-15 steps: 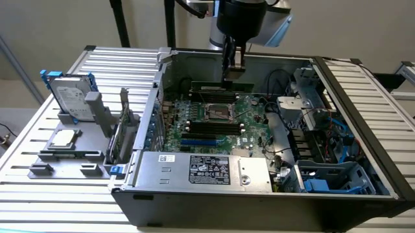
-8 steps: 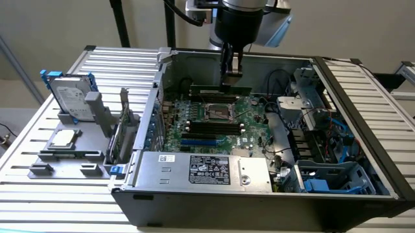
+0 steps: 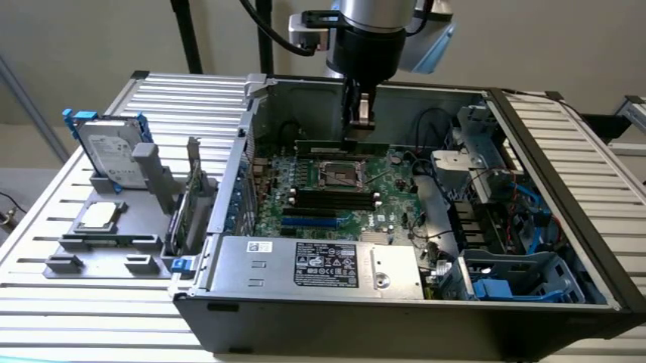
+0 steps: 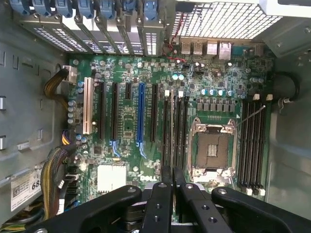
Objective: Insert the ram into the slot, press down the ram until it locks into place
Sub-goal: 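Insert the ram into the slot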
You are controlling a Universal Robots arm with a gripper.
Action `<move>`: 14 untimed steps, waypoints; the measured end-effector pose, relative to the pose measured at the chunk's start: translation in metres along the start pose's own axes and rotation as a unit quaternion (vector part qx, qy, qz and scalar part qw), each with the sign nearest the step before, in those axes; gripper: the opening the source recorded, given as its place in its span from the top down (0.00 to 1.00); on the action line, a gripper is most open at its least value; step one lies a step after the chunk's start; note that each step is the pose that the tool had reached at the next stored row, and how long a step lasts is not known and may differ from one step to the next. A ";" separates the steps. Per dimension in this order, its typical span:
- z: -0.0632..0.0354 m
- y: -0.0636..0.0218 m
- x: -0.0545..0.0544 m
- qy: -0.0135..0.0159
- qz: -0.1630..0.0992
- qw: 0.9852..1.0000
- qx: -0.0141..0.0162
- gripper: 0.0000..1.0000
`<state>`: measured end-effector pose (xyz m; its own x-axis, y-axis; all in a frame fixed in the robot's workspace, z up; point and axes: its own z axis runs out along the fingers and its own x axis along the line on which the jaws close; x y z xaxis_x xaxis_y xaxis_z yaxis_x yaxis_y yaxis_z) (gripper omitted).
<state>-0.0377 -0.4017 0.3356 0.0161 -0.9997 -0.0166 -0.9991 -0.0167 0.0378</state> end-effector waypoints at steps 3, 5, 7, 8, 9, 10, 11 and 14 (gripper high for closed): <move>0.0056 -0.0002 0.000 0.000 0.000 1.000 0.000 0.87; 0.0092 -0.0004 0.000 0.000 0.000 1.000 0.000 0.87; 0.0128 -0.0005 0.000 0.000 0.000 1.000 0.000 0.87; 0.0146 -0.0006 0.000 0.000 0.000 1.000 0.000 0.87; 0.0165 -0.0006 0.000 0.000 0.000 1.000 0.000 0.87; 0.0183 -0.0007 0.000 0.000 0.000 1.000 0.000 0.87; 0.0202 -0.0008 0.000 0.000 0.001 1.000 0.000 0.87; 0.0255 -0.0010 0.000 0.000 0.001 1.000 0.000 0.87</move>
<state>-0.0377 -0.4017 0.3100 0.0142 -0.9998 -0.0168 -0.9992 -0.0148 0.0377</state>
